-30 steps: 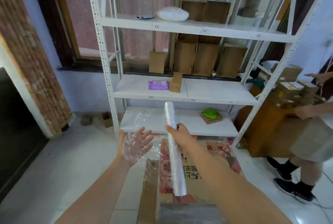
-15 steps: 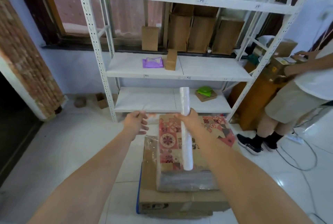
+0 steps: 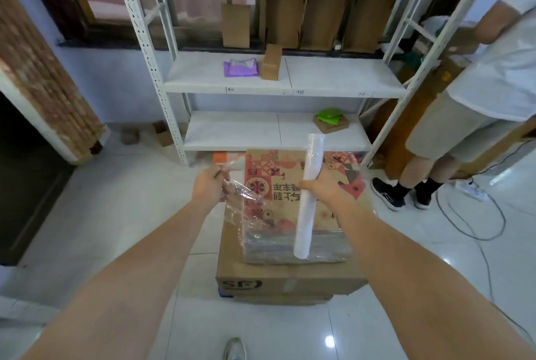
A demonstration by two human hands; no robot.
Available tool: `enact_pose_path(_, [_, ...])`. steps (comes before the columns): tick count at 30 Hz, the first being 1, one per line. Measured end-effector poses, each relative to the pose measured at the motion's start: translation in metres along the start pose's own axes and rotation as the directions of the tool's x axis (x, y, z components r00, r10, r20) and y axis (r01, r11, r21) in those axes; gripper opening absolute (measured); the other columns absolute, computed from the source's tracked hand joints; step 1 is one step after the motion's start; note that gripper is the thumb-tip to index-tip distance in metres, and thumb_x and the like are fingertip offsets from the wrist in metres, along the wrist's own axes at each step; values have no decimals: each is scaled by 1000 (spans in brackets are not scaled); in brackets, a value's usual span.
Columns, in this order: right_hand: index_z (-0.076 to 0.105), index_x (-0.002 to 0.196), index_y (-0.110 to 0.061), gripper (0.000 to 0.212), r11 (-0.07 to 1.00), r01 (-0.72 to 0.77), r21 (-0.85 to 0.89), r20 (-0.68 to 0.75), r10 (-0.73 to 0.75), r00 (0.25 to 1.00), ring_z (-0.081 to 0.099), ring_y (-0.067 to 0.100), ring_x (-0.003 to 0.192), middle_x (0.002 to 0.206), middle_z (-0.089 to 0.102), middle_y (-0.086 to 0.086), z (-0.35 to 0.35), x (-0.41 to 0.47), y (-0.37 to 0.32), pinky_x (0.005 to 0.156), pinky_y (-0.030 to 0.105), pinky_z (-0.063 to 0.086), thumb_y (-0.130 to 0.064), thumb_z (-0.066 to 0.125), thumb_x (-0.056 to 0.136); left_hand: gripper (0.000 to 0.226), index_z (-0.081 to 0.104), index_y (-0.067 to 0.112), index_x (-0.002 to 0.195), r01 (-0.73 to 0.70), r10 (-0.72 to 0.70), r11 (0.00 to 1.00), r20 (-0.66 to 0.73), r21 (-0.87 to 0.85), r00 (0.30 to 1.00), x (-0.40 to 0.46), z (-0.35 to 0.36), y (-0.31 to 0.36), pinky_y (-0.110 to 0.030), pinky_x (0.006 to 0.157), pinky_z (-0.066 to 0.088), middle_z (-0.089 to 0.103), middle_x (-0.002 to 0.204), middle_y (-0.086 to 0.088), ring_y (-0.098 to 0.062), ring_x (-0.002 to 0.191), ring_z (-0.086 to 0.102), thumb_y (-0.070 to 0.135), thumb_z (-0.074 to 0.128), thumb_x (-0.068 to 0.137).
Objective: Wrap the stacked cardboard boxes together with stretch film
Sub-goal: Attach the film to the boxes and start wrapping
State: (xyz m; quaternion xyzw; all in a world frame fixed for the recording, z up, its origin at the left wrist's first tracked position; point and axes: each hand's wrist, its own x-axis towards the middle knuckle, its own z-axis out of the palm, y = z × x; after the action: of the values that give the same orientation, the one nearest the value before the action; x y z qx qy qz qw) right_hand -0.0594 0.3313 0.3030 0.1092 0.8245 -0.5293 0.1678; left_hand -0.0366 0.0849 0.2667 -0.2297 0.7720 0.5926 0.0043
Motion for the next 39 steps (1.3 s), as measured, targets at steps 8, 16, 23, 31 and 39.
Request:
enact_pose_path(8, [58, 98, -10, 29, 983, -171, 67, 83, 166, 983, 59, 27, 101, 92, 62, 2, 21, -10, 86, 98, 49, 47, -8, 76, 76, 25, 57, 5, 77, 136, -136, 991, 79, 3, 988, -41, 11, -71, -12, 35, 34, 57, 70, -9, -9, 43, 58, 4, 44, 98])
enact_pose_path(16, [34, 139, -8, 52, 945, -310, 108, 208, 284, 936, 51, 28, 110, 115, 54, 9, 54, -15, 124, 102, 46, 44, -4, 52, 91, 17, 65, 7, 85, 253, -260, 955, -23, -152, 965, -39, 11, -123, -13, 38, 36, 62, 80, -11, -19, 64, 59, 4, 51, 95])
enact_pose_path(23, [49, 122, -8, 49, 966, -219, -137, -121, 204, 972, 63, 25, 94, 107, 65, 10, 65, -15, 151, 79, 39, 54, -20, 73, 81, 18, 66, 5, 91, 336, -338, 938, -8, -89, 941, -25, 23, -155, -15, 43, 40, 64, 80, -8, -24, 71, 61, 11, 50, 97])
enact_pose_path(31, [54, 90, -9, 28, 944, -328, 34, -312, 322, 894, 62, 25, 80, 87, 62, 8, 88, -13, 173, 64, 28, 47, -21, 76, 77, 31, 63, 14, 67, 420, -425, 902, -36, -98, 904, -10, 34, -187, -29, 77, 44, 64, 81, -9, -26, 82, 61, 6, 51, 94])
enact_pose_path(39, [54, 93, -8, 22, 923, -304, 234, -101, 334, 937, 60, 25, 87, 81, 58, 2, 90, -7, 169, 74, 34, 49, -7, 72, 80, 38, 51, 16, 62, 340, -353, 934, -136, -114, 926, -6, 35, -182, -31, 57, 41, 46, 61, -2, -18, 53, 39, 2, 41, 96])
